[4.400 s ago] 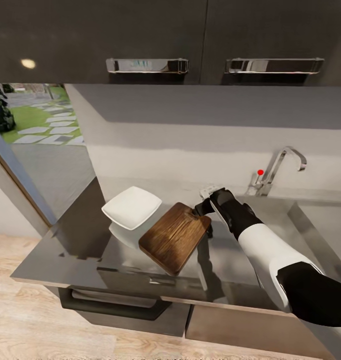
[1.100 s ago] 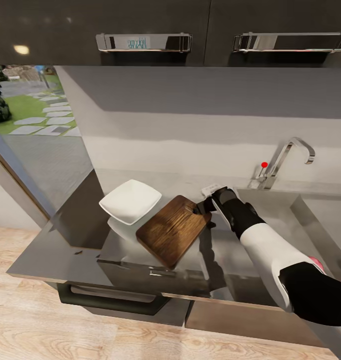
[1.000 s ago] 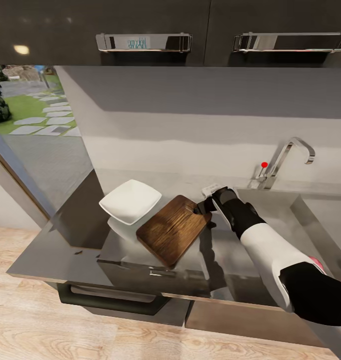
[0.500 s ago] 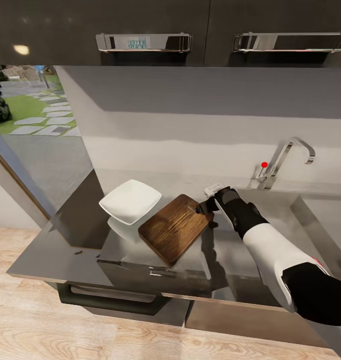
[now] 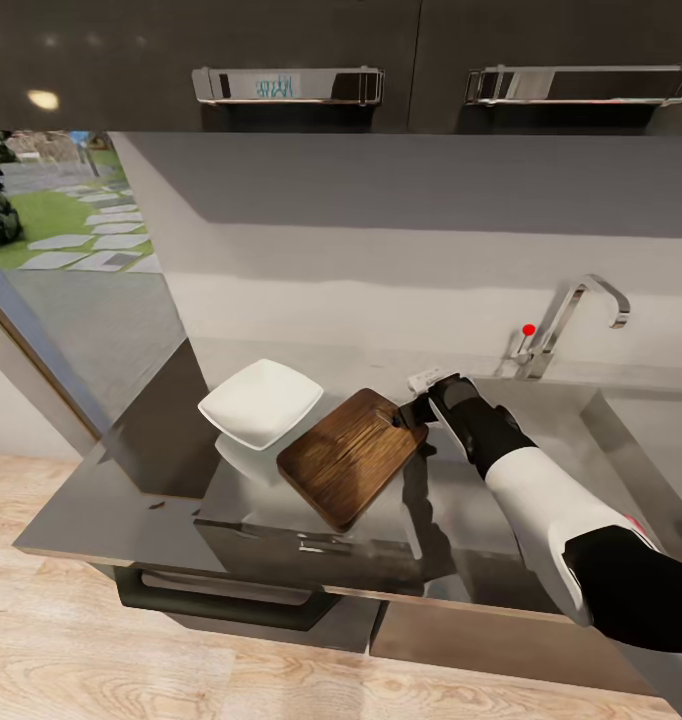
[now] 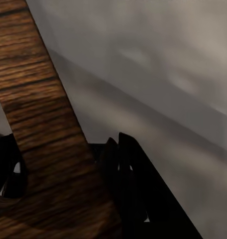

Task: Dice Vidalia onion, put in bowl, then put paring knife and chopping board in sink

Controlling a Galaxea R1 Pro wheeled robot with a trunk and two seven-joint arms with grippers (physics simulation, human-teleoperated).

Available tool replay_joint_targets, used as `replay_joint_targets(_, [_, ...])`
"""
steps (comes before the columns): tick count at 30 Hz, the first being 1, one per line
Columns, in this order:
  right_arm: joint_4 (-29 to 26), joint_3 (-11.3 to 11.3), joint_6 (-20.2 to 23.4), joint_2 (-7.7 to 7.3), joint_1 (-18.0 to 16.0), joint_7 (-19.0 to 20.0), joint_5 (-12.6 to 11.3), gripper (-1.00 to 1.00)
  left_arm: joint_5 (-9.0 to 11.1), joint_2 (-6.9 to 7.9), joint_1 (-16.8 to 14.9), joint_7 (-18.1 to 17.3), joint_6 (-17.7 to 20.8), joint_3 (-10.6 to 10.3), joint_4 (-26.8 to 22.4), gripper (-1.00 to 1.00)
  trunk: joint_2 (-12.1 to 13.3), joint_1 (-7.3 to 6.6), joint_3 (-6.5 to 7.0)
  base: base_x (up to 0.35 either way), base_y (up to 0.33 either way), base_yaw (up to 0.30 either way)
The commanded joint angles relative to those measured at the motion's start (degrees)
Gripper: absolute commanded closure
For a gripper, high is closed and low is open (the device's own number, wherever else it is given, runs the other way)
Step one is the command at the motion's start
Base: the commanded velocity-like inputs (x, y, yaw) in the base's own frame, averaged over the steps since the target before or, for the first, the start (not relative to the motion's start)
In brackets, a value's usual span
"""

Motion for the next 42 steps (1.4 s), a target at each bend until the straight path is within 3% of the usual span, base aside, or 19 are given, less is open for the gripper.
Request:
replay_joint_targets(1, [3.20,0.15,0.29,-0.01,-0.02,0.62,1.67,1.00,0.43,0.01,-0.02,-0.04,-0.39,-0.22,0.05,-1.00,-0.04,0.01,-0.02,0.000,0.000,0.000])
replay_joint_targets(8, [3.37,0.15,0.29,0.14,-0.02,0.62,1.65,1.00,0.46,0.00,-0.02,-0.09,-0.72,-0.23,0.07,-1.00,-0.04,0.01,0.54,-0.065,0.000,0.000])
replay_joint_targets(19, [3.36,0.15,0.29,0.15,-0.02,0.62,1.65,1.00,0.47,0.00,-0.02,-0.09,-0.73,-0.23,0.05,-1.00,-0.04,0.01,1.51,-0.284,0.000,0.000])
replay_joint_targets(29, [3.36,0.08,0.29,-0.03,-0.02,0.76,1.65,1.00,0.45,0.00,-0.02,-0.09,-0.73,-0.23,0.01,-1.00,-0.04,0.01,2.30,-0.027,0.000,0.000])
replay_joint_targets(30, [3.37,-0.08,0.23,-1.85,-0.02,0.92,1.76,1.00,0.41,0.00,-0.02,-0.09,-0.73,-0.23,0.02,-1.00,-0.04,0.01,2.39,0.000,0.000,0.000])
replay_joint_targets(31, [3.37,-0.10,0.22,-2.06,-0.02,0.95,1.75,1.00,0.41,0.00,-0.02,-0.09,-0.73,-0.23,0.03,-1.00,-0.04,0.01,2.48,0.000,0.000,0.000])
replay_joint_targets(42, [3.37,-0.11,0.20,-2.24,-0.02,0.97,1.74,1.00,0.41,0.00,-0.02,-0.09,-0.73,-0.23,0.00,-1.00,-0.04,0.01,3.46,0.000,0.000,0.000])
